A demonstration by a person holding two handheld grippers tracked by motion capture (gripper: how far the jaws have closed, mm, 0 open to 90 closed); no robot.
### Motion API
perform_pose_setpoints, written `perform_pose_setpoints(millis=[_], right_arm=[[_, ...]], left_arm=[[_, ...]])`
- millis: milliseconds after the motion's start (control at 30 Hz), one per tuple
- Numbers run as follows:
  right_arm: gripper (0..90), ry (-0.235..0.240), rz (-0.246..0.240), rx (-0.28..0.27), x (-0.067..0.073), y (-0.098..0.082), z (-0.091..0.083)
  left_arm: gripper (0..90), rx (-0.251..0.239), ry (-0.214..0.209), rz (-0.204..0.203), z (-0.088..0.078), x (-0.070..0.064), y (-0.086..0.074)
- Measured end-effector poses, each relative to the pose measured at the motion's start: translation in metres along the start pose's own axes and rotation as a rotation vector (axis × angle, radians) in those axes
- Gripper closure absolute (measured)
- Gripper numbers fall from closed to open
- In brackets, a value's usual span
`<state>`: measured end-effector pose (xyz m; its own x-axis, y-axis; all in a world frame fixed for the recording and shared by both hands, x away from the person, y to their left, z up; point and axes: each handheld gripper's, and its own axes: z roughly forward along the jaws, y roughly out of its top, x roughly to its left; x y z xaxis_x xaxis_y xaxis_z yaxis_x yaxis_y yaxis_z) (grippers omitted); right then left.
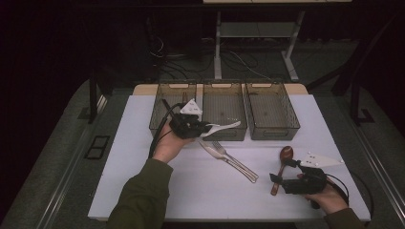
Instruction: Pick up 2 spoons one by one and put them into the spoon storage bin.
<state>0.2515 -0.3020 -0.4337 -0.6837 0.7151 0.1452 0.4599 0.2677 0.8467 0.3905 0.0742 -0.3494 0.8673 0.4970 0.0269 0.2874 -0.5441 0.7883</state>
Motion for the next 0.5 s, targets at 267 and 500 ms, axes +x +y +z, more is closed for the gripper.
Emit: perform_pose_setpoints(millis=[267, 500], right_arm=[[18.5, 0.004, 0.002, -0.008, -0.001, 0.0, -0.001], [18.5, 0.004, 0.009, -0.012, -0.001, 0.0, -0.002]], left_arm=[[80.4, -0.012, 0.032, -0.017, 0.016, 0.019, 0.019], [80.4, 0.038, 0.064, -0.028, 0.035, 0.027, 0.02]])
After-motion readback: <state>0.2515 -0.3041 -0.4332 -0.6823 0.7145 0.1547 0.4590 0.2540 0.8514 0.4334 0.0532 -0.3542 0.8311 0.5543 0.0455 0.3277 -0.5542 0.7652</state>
